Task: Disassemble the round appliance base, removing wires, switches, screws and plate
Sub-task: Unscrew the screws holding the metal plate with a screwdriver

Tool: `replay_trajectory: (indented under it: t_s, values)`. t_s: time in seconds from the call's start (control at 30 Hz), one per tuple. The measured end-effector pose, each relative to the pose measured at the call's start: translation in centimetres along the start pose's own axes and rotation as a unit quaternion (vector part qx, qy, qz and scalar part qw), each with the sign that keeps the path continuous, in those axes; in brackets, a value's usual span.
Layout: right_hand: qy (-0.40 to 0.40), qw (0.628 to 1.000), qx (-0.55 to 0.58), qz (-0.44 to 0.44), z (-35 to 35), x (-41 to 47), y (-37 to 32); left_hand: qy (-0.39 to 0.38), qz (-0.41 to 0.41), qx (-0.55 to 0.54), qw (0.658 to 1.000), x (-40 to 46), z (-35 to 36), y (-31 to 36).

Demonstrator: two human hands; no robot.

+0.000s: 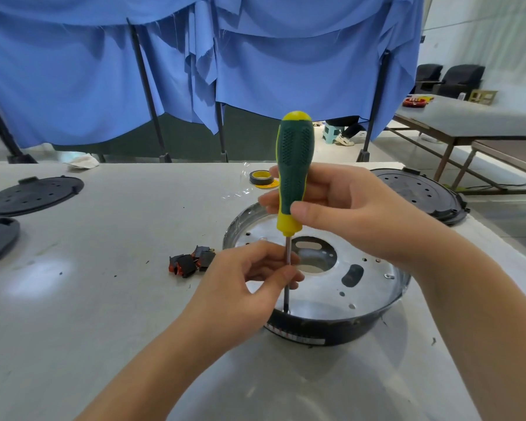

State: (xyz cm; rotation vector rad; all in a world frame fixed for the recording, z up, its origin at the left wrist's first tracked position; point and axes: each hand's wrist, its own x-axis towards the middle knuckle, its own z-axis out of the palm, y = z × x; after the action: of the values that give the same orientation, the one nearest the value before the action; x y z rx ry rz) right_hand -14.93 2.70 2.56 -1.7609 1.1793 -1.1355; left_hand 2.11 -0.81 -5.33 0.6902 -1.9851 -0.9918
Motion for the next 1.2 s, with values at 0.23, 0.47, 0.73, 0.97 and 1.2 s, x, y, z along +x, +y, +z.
replay_trajectory:
  t_s: [0.23, 0.47, 0.73, 0.97, 1.2]
  values:
    - [0.027, 0.999, -0.040, -0.022, 0.27, 0.12, -0.23, 0.052, -0.018, -0.012, 0.998, 0.20, 0.02, -0.28]
    - [-0.010, 1.000, 0.010, -0.009, 0.20, -0.02, -0.33, 0.013, -0.005, 0.001, 1.000, 0.08, 0.01, -0.33]
    - [0.014, 0.999, -0.026, -0.011, 0.10, -0.06, -0.39, -0.002, -0.002, 0.026, 1.000, -0.04, 0.05, -0.18]
    - [0.027, 0.998, -0.052, -0.003, 0.14, 0.01, -0.34, 0.035, -0.013, 0.012, 0.999, 0.10, 0.10, -0.20]
    - [0.014, 1.000, 0.007, -0.005, -0.14, 0.00, 0.01, 0.000, 0.001, 0.003, 1.000, -0.22, 0.08, -0.05]
